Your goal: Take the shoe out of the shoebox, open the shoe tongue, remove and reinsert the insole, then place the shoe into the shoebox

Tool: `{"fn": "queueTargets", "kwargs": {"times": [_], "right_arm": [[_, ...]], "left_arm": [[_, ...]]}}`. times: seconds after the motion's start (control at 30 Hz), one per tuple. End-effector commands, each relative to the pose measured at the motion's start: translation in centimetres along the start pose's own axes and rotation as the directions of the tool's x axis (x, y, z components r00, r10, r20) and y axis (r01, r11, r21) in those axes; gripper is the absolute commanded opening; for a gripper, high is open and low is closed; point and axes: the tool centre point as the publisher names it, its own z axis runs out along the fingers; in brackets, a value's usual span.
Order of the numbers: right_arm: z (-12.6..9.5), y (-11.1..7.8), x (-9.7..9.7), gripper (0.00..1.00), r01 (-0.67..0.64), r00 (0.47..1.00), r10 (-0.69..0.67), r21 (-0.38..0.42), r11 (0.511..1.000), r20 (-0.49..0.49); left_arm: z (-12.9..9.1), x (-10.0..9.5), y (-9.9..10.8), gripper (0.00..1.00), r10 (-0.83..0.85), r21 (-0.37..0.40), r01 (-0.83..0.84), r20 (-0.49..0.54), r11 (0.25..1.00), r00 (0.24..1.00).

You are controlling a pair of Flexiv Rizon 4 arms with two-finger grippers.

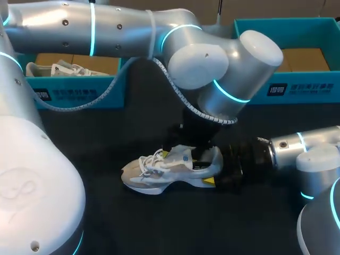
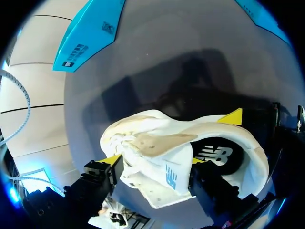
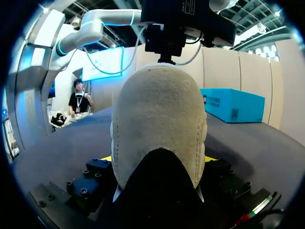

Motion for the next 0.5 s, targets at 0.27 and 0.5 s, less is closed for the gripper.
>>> {"fn": "queueTargets", "kwargs": {"times": [0.27, 0.5], "right_arm": [[0.2, 0.1, 0.1, 0.0, -0.001, 1.0, 0.001, 0.005, 1.0, 0.001], [0.2, 0.1, 0.1, 0.0, -0.001, 1.0, 0.001, 0.005, 1.0, 0.001]], "left_arm": [[-0.5, -2.2, 1.3, 0.5, -0.086, 0.02, 0.088, -0.074, 0.996, 0.993], [-0.9, -3.0, 1.6, 0.46, -0.087, 0.008, 0.089, -0.118, 0.996, 0.989]]}}
